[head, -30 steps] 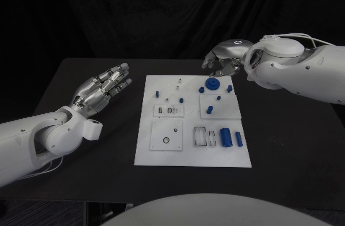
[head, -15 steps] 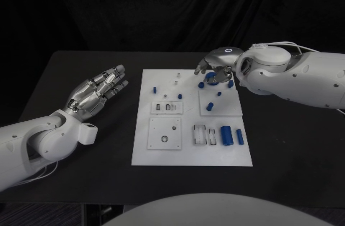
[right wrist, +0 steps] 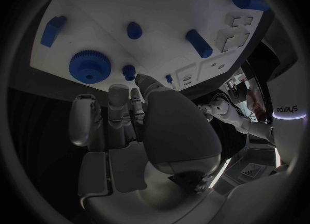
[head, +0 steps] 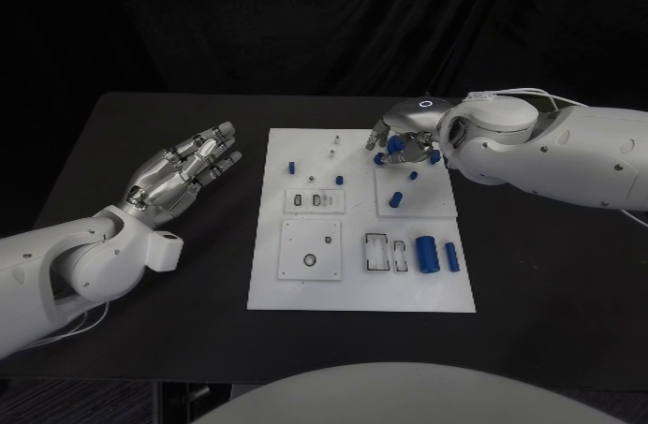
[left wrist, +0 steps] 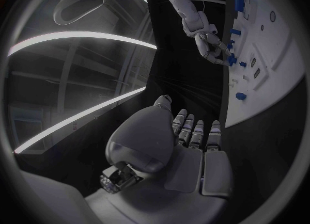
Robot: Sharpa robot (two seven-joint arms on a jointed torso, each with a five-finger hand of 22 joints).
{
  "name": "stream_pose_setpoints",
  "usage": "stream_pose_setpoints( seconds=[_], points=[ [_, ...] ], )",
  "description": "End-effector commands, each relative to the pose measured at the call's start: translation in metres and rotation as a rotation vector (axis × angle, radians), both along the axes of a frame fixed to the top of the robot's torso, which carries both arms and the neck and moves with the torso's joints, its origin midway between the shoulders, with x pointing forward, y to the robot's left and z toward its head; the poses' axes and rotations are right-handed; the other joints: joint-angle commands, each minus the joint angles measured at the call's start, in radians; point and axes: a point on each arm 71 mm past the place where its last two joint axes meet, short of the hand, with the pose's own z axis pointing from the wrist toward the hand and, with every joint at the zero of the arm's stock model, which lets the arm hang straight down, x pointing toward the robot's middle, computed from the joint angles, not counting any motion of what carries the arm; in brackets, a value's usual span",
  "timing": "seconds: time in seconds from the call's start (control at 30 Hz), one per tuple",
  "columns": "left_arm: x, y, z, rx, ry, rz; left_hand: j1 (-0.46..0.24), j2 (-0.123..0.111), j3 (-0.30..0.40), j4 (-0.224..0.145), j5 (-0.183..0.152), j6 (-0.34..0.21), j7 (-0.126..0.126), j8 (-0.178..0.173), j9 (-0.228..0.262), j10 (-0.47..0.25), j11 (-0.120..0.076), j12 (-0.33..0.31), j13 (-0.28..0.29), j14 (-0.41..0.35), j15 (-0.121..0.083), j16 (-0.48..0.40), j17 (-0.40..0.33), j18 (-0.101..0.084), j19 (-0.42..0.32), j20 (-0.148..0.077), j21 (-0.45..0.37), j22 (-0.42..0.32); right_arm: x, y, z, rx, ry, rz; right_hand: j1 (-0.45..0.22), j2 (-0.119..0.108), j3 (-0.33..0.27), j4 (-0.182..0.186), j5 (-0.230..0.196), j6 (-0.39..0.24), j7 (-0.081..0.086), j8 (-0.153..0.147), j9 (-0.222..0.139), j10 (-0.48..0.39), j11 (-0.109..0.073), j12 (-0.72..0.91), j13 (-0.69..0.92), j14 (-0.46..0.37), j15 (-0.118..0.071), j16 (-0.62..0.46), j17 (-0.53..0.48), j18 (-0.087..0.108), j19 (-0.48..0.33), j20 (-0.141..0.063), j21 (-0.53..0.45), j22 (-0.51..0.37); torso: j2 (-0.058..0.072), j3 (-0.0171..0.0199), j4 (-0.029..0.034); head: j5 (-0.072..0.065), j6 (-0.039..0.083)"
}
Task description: Assemble the parts on the task board
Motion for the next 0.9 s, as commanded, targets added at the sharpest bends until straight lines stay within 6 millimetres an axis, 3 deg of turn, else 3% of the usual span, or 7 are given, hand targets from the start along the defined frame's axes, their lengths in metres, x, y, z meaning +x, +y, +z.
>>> stream_pose_setpoints(
  seconds=[0.03,0.23,0.33,0.47,0.67,0.8,0.9],
  points=[
    [0.0,0.001,0.011,-0.097,-0.118,0.003,0.009,0.001,0.008,0.001,0.004,0.0,0.003,-0.006,0.0,0.001,0.007,0.0,0.0,0.002,0.008,-0.001,0.001,0.012,0.002,0.006,0.003,0.0,0.001,0.0,-0.002,-0.002,-0.016,-0.009,-0.008,-0.006,0.008,0.0,0.008,0.012,0.002,0.009,0.004,0.009,0.002,0.004,0.002,0.007,0.001,0.009,0.005,-0.006,0.009,-0.001,0.004,0.003,-0.001,-0.0014,-0.0002,-0.001,0.0],
    [0.001,0.001,0.01,-0.096,-0.114,-0.002,0.01,0.002,0.011,0.001,0.004,0.001,0.003,-0.007,0.001,0.001,0.009,0.001,0.0,0.004,0.011,0.0,0.001,0.012,0.003,0.009,0.004,0.0,0.002,0.001,-0.006,-0.005,-0.01,-0.01,-0.008,-0.008,0.024,-0.003,0.016,0.045,0.007,0.022,0.021,0.012,0.004,0.01,0.006,0.007,0.002,0.011,0.009,-0.006,0.01,0.0,0.005,0.009,-0.004,-0.0022,0.0022,0.002,0.0],
    [0.001,0.001,0.009,-0.093,-0.108,-0.004,0.01,0.002,0.011,0.001,0.004,0.0,0.003,-0.007,0.0,0.0,0.009,0.0,0.0,0.004,0.011,0.0,0.001,0.012,0.003,0.009,0.004,0.0,0.003,0.001,-0.008,-0.001,-0.011,-0.008,-0.009,-0.008,0.034,-0.006,0.017,0.071,0.004,0.035,0.038,0.015,0.006,0.012,0.007,0.006,0.003,0.012,0.012,-0.006,0.01,0.001,0.005,0.012,-0.004,-0.0026,0.0,0.01,0.0],
    [0.002,0.002,0.009,-0.09,-0.103,-0.007,0.013,0.002,0.015,0.0,0.005,-0.001,0.004,-0.008,0.0,0.0,0.01,0.0,0.0,0.006,0.015,0.001,0.001,0.012,0.005,0.013,0.005,0.001,0.004,0.002,-0.012,0.005,-0.014,-0.004,-0.009,-0.006,0.042,-0.009,0.018,0.092,0.005,0.048,0.054,0.021,0.007,0.015,0.009,0.009,0.005,0.016,0.02,-0.007,0.013,0.002,0.008,0.018,-0.005,-0.0036,0.0005,0.009,0.0],
    [0.002,0.002,0.008,-0.086,-0.094,-0.012,0.014,0.001,0.018,-0.001,0.005,-0.002,0.004,-0.008,0.0,0.0,0.01,0.0,0.0,0.006,0.017,0.002,0.001,0.012,0.006,0.015,0.005,0.001,0.007,0.002,-0.019,0.006,-0.014,-0.001,-0.008,-0.006,0.044,-0.011,0.018,0.095,0.005,0.05,0.057,0.021,0.007,0.014,0.009,0.006,0.005,0.013,0.013,-0.007,0.011,0.002,0.006,0.016,-0.007,-0.0065,0.0016,0.01,0.0],
    [0.002,0.002,0.007,-0.084,-0.088,-0.016,0.017,0.001,0.022,-0.003,0.006,-0.001,0.005,-0.008,0.0,0.0,0.011,0.001,0.0,0.008,0.02,0.003,0.002,0.012,0.007,0.018,0.006,0.002,0.009,0.002,-0.022,0.007,-0.014,0.001,-0.006,-0.005,0.05,-0.014,0.02,0.097,0.006,0.052,0.064,0.028,0.008,0.017,0.01,0.004,0.006,0.01,0.009,-0.006,0.008,0.003,0.005,0.014,-0.008,-0.0056,-0.0001,0.012,0.0],
    [0.003,0.003,0.007,-0.083,-0.085,-0.018,0.022,-0.002,0.029,-0.01,0.008,-0.002,0.008,-0.009,0.0,-0.001,0.013,0.001,0.0,0.009,0.023,0.003,0.002,0.013,0.008,0.022,0.007,0.002,0.01,0.002,-0.022,0.012,-0.02,0.004,-0.007,-0.007,0.055,-0.017,0.024,0.092,0.008,0.05,0.072,0.044,0.007,0.023,0.012,-0.001,0.006,0.0,-0.008,-0.005,0.005,0.004,0.001,0.01,-0.009,-0.0056,0.002,0.011,0.0]
  ],
)
